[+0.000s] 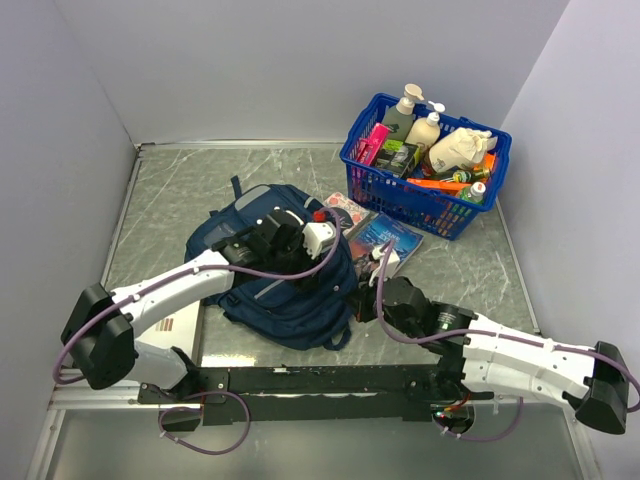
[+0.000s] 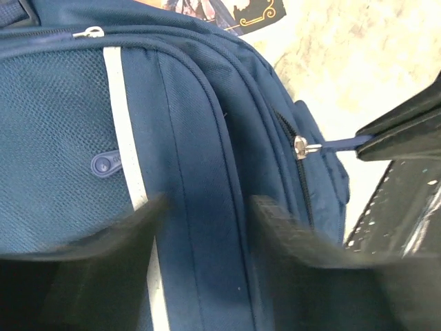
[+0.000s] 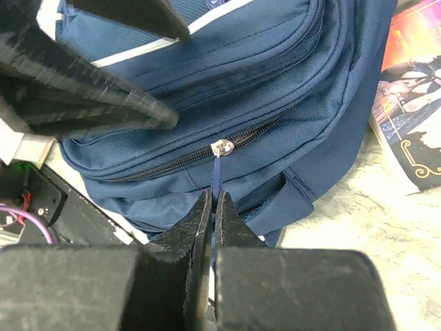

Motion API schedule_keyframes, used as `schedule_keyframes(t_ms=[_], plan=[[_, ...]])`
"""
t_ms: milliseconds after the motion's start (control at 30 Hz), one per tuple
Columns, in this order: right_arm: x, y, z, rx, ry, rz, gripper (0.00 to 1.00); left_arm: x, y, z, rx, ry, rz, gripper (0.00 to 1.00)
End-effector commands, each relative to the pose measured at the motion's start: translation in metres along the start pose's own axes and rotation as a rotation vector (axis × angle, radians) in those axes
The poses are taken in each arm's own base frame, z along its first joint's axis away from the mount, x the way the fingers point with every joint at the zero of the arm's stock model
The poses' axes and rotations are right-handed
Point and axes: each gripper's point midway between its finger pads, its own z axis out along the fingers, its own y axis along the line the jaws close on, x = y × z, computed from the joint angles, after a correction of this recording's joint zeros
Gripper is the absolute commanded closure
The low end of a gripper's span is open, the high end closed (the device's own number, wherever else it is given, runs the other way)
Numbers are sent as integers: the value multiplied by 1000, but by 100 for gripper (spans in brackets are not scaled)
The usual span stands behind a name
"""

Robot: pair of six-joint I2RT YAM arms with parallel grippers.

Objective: Pack the student bag
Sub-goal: Zip the student bag at the center of the board.

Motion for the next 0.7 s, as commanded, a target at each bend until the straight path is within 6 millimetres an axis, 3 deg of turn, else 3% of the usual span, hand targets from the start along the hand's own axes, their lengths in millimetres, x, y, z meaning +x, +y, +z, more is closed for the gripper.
schedule_keyframes(t_ms=[0, 67, 200, 433, 667], plan=[[-17, 12, -6, -74, -66, 27, 100, -27, -3, 2, 5, -63, 34, 58], [-16, 8, -6, -60, -64, 27, 100, -27, -11, 3, 21, -58, 81, 76], [-16, -10, -3, 11, -57, 33, 100, -28, -29, 5, 61, -51, 157, 97], [-23, -49, 7, 142, -45, 56, 100, -30, -77, -4, 226, -55, 347, 99], [-36, -75, 12, 202, -55, 77, 100, -17, -91, -19, 310, -50, 401, 99]])
